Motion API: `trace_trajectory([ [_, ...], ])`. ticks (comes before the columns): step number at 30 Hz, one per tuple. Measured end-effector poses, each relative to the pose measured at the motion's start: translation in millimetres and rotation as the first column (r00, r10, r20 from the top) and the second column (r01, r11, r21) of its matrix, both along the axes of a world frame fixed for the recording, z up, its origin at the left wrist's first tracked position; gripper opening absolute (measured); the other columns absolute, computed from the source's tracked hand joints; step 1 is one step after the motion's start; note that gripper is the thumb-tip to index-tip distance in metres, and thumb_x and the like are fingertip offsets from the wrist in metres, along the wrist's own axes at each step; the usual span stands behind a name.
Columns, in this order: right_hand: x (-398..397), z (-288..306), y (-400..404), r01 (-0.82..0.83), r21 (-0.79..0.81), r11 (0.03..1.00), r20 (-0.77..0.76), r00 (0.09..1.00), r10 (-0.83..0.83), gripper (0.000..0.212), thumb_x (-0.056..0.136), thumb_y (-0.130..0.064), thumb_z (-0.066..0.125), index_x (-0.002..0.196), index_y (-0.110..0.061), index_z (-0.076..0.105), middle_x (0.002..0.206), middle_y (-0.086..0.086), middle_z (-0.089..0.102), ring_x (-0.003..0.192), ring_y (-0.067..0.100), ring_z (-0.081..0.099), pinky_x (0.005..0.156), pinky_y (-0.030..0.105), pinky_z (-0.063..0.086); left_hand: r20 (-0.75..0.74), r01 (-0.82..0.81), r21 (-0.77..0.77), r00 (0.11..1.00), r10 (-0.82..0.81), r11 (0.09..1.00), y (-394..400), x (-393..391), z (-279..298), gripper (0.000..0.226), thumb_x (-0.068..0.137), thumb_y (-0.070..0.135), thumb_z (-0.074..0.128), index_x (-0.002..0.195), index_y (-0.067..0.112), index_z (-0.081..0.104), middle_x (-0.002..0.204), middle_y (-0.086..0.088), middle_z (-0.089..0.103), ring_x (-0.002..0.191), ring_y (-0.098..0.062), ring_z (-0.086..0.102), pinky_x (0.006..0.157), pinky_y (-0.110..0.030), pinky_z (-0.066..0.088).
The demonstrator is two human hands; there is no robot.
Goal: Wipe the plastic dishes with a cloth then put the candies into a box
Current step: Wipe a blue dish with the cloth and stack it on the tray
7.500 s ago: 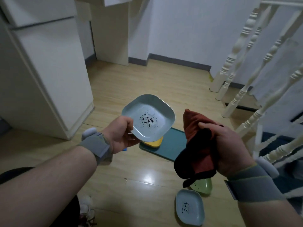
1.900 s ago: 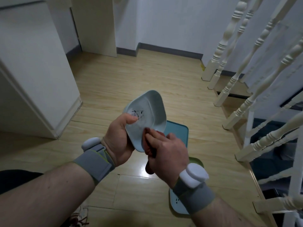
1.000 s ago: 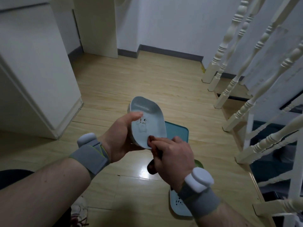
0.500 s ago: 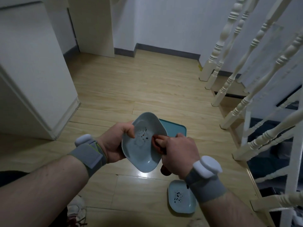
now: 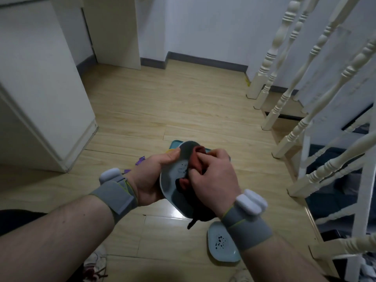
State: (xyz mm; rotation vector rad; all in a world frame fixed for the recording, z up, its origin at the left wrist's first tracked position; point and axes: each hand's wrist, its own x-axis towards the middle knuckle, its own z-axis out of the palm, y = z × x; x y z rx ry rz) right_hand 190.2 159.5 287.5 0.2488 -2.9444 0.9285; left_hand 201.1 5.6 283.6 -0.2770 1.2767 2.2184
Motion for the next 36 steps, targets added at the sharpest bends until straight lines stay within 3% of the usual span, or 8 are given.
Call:
trace_trajectory([
  [6,8,-7,-4,-0.005,0.083,0.997,-0.161,0.987,0.018,0.027,0.080,-0.032,0.056,0.102,-0.020,0.064,0.107,0.002,0.040,0.083,0.024,0.051,0.073,0.032,0.050,-0.054,-0.018,0.011,0.998,0.019,1.000,6,0,2,0.057,0.082,0.042,0.053,0.126,0.006,0.059,0.109,-0.014,0.067,0.090,-0.026,0.066,0.080,-0.036,0.055],
  [11,8,-9,-5,-0.148,0.151,0.977,-0.022,0.988,0.153,0.049,0.079,-0.038,0.049,0.127,-0.029,0.057,0.116,0.000,0.053,0.099,0.024,0.056,0.081,0.028,0.047,-0.030,-0.050,0.015,0.998,0.050,0.999,7,3,0,0.050,0.082,0.041,0.053,0.118,0.007,0.064,0.103,-0.012,0.070,0.087,-0.024,0.069,0.075,-0.033,0.057],
  [19,22,-6,-12,-0.308,0.140,0.941,0.024,0.951,0.307,0.044,0.070,-0.046,0.038,0.087,-0.022,0.070,0.084,-0.002,0.058,0.075,0.021,0.055,0.064,0.030,0.045,0.008,-0.148,0.032,0.989,0.148,0.988,2,4,-5,0.055,0.082,0.040,0.053,0.121,0.002,0.060,0.107,-0.020,0.067,0.089,-0.028,0.069,0.079,-0.039,0.059],
  [23,30,0,-13,-0.344,-0.128,0.930,0.163,0.918,0.361,0.023,0.071,-0.029,0.049,0.069,-0.016,0.068,0.062,-0.003,0.062,0.058,0.013,0.057,0.056,0.031,0.049,0.000,-0.124,-0.005,0.992,0.124,0.992,3,4,-7,0.054,0.082,0.040,0.053,0.120,0.002,0.060,0.099,-0.018,0.069,0.086,-0.027,0.070,0.075,-0.036,0.059],
  [26,24,6,-11,-0.157,-0.479,0.864,0.380,0.850,0.365,0.017,0.069,-0.007,0.054,0.069,-0.017,0.068,0.056,0.000,0.062,0.049,0.014,0.060,0.052,0.027,0.050,-0.013,-0.097,-0.024,0.995,0.097,0.995,2,3,-7,0.049,0.084,0.040,0.052,0.115,0.004,0.063,0.094,-0.016,0.069,0.081,-0.026,0.069,0.069,-0.034,0.058],
  [30,6,20,-4,0.193,-0.808,0.556,0.399,0.874,0.278,0.019,0.059,-0.003,0.057,0.072,-0.016,0.062,0.060,0.003,0.056,0.054,0.016,0.048,0.052,0.026,0.039,-0.016,-0.099,0.048,0.995,0.100,0.994,-3,-4,-1,0.052,0.085,0.046,0.046,0.088,0.006,0.079,0.089,-0.014,0.074,0.076,-0.024,0.072,0.065,-0.032,0.060],
  [33,-4,8,6,0.084,-0.419,0.904,0.093,0.994,-0.049,0.032,0.074,-0.027,0.076,0.099,-0.019,0.058,0.089,-0.006,0.062,0.083,0.013,0.057,0.076,0.030,0.047,0.003,-0.125,0.089,0.992,0.125,0.988,-6,-5,-2,0.058,0.091,0.052,0.039,0.095,0.010,0.079,0.102,-0.014,0.074,0.086,-0.026,0.072,0.073,-0.036,0.060],
  [36,1,-1,4,0.076,-0.195,0.978,-0.276,0.952,-0.129,0.039,0.079,-0.046,0.067,0.105,-0.017,0.059,0.102,-0.004,0.055,0.098,0.018,0.052,0.087,0.035,0.046,0.027,-0.141,0.062,0.990,0.139,0.988,-5,-2,-5,0.056,0.086,0.055,0.043,0.100,0.013,0.077,0.110,-0.013,0.071,0.092,-0.028,0.070,0.082,-0.040,0.057],
])
